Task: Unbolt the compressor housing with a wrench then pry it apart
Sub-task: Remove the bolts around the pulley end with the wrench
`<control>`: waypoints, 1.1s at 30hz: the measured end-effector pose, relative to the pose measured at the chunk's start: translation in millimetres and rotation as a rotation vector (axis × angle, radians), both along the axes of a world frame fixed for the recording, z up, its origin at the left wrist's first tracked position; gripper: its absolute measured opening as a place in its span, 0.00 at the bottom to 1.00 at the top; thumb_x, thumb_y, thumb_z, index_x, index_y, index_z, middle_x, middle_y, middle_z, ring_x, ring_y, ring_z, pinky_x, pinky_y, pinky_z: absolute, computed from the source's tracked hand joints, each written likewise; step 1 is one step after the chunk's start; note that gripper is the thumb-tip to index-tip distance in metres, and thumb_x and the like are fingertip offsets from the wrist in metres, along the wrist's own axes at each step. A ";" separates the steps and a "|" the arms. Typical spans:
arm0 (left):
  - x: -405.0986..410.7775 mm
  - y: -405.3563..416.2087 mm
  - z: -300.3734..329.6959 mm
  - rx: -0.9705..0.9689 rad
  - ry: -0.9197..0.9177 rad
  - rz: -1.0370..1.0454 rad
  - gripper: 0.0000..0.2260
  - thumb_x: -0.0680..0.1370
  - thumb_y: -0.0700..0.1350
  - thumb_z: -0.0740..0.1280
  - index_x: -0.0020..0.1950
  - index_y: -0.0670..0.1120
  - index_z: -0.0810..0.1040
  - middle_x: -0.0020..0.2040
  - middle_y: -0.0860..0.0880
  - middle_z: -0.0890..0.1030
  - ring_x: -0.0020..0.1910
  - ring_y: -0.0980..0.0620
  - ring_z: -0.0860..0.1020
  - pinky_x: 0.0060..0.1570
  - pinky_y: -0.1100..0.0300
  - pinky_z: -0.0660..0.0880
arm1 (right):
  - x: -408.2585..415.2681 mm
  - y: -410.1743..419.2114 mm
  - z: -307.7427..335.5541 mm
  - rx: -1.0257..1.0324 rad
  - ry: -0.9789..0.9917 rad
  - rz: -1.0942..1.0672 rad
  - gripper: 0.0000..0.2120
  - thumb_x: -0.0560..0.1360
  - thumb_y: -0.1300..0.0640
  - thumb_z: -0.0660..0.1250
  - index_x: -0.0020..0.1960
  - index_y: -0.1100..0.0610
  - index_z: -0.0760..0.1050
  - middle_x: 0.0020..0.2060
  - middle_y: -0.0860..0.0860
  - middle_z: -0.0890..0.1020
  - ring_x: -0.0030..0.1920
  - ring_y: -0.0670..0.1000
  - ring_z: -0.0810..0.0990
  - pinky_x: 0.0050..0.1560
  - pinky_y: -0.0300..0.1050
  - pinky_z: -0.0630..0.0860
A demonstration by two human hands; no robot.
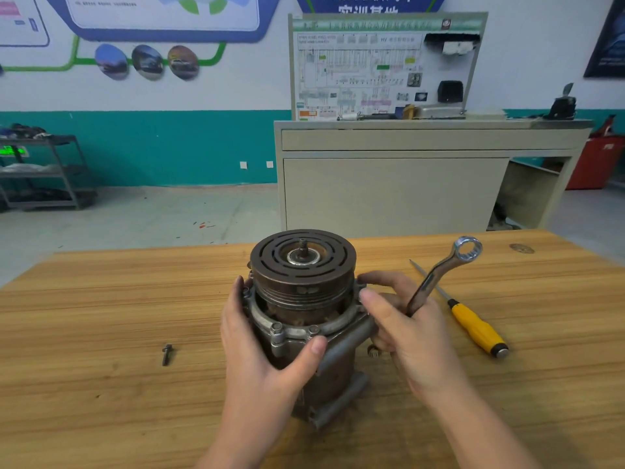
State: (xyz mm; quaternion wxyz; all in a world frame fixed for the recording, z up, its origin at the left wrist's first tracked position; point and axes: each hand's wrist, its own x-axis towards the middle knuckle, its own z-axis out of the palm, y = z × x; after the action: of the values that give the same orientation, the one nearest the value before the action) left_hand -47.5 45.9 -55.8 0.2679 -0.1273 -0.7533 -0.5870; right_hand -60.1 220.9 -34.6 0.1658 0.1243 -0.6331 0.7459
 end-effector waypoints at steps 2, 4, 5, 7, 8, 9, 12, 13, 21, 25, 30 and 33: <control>0.1 0.0 0.1 -0.006 0.002 0.003 0.45 0.59 0.77 0.66 0.69 0.66 0.49 0.69 0.65 0.58 0.73 0.55 0.61 0.72 0.48 0.61 | -0.2 -0.4 0.2 0.035 0.007 -0.029 0.03 0.67 0.54 0.71 0.42 0.50 0.80 0.23 0.53 0.67 0.21 0.45 0.62 0.23 0.36 0.60; 0.4 0.1 0.2 -0.014 0.003 0.006 0.44 0.59 0.73 0.68 0.69 0.67 0.49 0.69 0.67 0.58 0.73 0.57 0.61 0.72 0.48 0.61 | -0.1 0.8 -1.5 -0.015 -0.015 0.012 0.05 0.70 0.56 0.67 0.43 0.53 0.81 0.22 0.50 0.67 0.21 0.44 0.62 0.22 0.36 0.58; 0.3 0.1 0.3 -0.016 0.005 0.007 0.44 0.60 0.72 0.68 0.68 0.67 0.49 0.69 0.67 0.58 0.73 0.57 0.61 0.72 0.49 0.61 | 0.3 1.1 -2.1 -0.050 -0.027 0.038 0.07 0.70 0.57 0.66 0.44 0.54 0.82 0.21 0.47 0.66 0.21 0.43 0.61 0.22 0.35 0.58; 1.0 0.1 0.6 -0.017 0.007 0.010 0.44 0.59 0.75 0.67 0.68 0.67 0.49 0.68 0.68 0.58 0.72 0.58 0.60 0.72 0.52 0.60 | 2.0 -0.4 -1.1 -0.051 -0.015 0.037 0.05 0.71 0.56 0.67 0.45 0.53 0.81 0.21 0.47 0.66 0.21 0.43 0.61 0.22 0.34 0.58; 1.3 0.0 0.8 -0.016 0.006 0.009 0.44 0.58 0.77 0.65 0.68 0.67 0.49 0.68 0.68 0.57 0.72 0.58 0.60 0.71 0.53 0.60 | 2.6 -1.1 -0.2 -0.030 -0.001 0.026 0.03 0.71 0.55 0.70 0.44 0.51 0.80 0.22 0.51 0.67 0.21 0.43 0.62 0.22 0.34 0.59; 1.4 0.0 1.2 -0.016 0.005 0.009 0.44 0.58 0.78 0.64 0.68 0.67 0.49 0.68 0.69 0.57 0.72 0.58 0.60 0.71 0.54 0.60 | 2.8 -1.4 0.5 -0.018 0.002 0.015 0.02 0.70 0.55 0.71 0.42 0.50 0.79 0.23 0.55 0.67 0.21 0.44 0.63 0.22 0.35 0.59; 1.4 0.2 1.0 -0.023 0.008 0.012 0.44 0.59 0.75 0.66 0.69 0.67 0.49 0.68 0.68 0.57 0.73 0.57 0.61 0.72 0.52 0.60 | 2.8 0.3 -1.5 -0.057 -0.020 0.046 0.04 0.71 0.56 0.68 0.43 0.53 0.82 0.22 0.48 0.67 0.21 0.43 0.62 0.22 0.35 0.59; 1.3 0.2 0.6 -0.025 0.012 0.013 0.44 0.60 0.73 0.67 0.69 0.66 0.49 0.68 0.67 0.58 0.73 0.56 0.61 0.72 0.50 0.60 | 3.3 0.4 -1.7 -0.067 -0.024 0.055 0.06 0.71 0.55 0.67 0.44 0.53 0.82 0.21 0.46 0.66 0.21 0.42 0.62 0.22 0.35 0.58; 0.8 0.3 0.7 -0.010 0.010 0.005 0.44 0.59 0.78 0.64 0.69 0.67 0.49 0.69 0.67 0.58 0.73 0.57 0.61 0.71 0.52 0.60 | 4.3 -0.3 -1.1 -0.037 -0.005 0.037 0.08 0.71 0.50 0.68 0.46 0.51 0.82 0.22 0.47 0.67 0.22 0.43 0.63 0.22 0.36 0.60; 0.1 0.5 -0.1 -0.017 0.020 0.007 0.43 0.60 0.71 0.69 0.68 0.68 0.50 0.68 0.67 0.59 0.72 0.58 0.61 0.71 0.54 0.60 | 4.8 -1.0 0.2 -0.032 -0.003 0.025 0.06 0.69 0.50 0.75 0.42 0.50 0.80 0.24 0.53 0.68 0.22 0.45 0.64 0.22 0.37 0.60; -0.2 0.2 -0.6 -0.018 0.028 0.004 0.41 0.61 0.67 0.69 0.68 0.68 0.50 0.68 0.67 0.59 0.72 0.57 0.61 0.71 0.54 0.60 | 5.0 -1.6 1.2 -0.070 -0.026 0.052 0.08 0.66 0.50 0.74 0.44 0.51 0.82 0.23 0.55 0.68 0.22 0.44 0.63 0.22 0.36 0.59; -0.2 -0.1 -0.6 -0.014 0.025 0.001 0.42 0.61 0.67 0.69 0.68 0.68 0.50 0.68 0.66 0.59 0.72 0.56 0.61 0.72 0.51 0.60 | 5.6 -1.7 1.4 -0.046 -0.025 0.037 0.07 0.66 0.51 0.72 0.43 0.52 0.82 0.25 0.58 0.68 0.23 0.45 0.63 0.22 0.36 0.58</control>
State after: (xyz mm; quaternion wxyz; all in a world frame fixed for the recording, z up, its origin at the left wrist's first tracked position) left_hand -47.7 45.8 -56.5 0.2767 -0.1360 -0.7540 -0.5799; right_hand -54.5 219.2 -33.3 0.1472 0.1229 -0.6153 0.7646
